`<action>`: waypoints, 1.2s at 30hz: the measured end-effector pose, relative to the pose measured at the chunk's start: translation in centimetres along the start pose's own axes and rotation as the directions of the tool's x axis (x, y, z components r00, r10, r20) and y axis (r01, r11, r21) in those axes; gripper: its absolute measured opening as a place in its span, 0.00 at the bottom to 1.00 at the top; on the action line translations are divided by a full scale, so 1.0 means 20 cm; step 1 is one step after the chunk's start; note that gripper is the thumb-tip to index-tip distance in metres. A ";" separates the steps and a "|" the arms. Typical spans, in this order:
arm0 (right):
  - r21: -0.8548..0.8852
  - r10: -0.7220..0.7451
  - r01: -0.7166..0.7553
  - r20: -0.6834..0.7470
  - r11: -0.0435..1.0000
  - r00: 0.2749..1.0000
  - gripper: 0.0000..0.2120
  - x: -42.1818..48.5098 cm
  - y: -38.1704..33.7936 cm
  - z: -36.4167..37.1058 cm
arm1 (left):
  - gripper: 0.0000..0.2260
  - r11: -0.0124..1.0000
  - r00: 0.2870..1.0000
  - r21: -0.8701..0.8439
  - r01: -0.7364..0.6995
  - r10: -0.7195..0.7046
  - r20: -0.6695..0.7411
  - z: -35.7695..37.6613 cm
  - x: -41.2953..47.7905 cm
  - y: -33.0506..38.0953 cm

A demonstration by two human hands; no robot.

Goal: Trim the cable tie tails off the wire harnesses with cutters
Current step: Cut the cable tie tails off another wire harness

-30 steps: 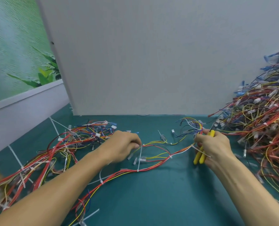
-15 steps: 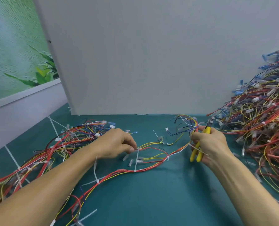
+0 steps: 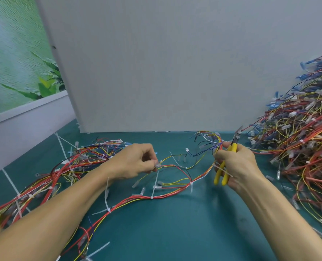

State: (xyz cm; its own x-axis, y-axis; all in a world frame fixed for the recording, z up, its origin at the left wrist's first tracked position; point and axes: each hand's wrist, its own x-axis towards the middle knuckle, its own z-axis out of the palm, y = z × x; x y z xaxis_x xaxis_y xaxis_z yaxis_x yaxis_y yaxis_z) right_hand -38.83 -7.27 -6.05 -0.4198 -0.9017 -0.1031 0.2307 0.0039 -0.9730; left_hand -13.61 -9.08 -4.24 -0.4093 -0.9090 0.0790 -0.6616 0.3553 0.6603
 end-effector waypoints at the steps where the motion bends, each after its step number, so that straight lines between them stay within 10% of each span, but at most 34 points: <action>1: -0.008 -0.003 0.003 0.005 1.000 1.000 0.14 0.00 0.00 0.01 | 0.03 1.000 1.000 -0.010 0.003 -0.003 -0.001 0.00 0.00 0.00; 10: -0.007 -0.009 0.008 -0.003 1.000 1.000 0.14 0.01 -0.01 0.00 | 0.07 0.857 0.971 -0.493 0.150 -0.223 -0.092 -0.01 0.00 -0.01; 15: 0.028 -0.012 0.015 -0.099 1.000 0.995 0.13 0.04 -0.01 -0.03 | 0.06 0.756 0.757 -0.587 0.289 -0.556 -0.344 -0.07 0.04 -0.10; 21: -0.035 -0.141 0.138 -0.363 0.990 0.921 0.12 0.13 -0.06 -0.15 | 0.08 0.862 0.735 0.237 0.447 -0.203 -0.647 -0.17 -0.05 -0.33; 26: -0.171 -0.249 0.206 -0.295 0.964 0.922 0.15 0.13 -0.05 -0.15 | 0.29 0.526 0.959 0.825 0.205 0.059 -0.276 -0.06 -0.17 -0.42; 36: -0.154 -0.210 0.169 -0.308 0.974 0.928 0.14 0.14 -0.06 -0.20 | 0.17 0.325 0.987 0.933 0.156 -0.032 -0.154 -0.29 -0.39 -0.69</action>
State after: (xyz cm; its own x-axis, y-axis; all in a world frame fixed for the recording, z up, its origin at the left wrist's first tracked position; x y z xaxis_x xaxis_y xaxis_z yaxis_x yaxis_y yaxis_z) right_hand -43.83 -8.12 -5.95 -0.7084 -0.7044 0.0446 0.0187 -0.0820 -0.9965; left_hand 2.42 -8.13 -9.69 -0.2862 -0.9426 0.1723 -0.8651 0.1768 -0.4695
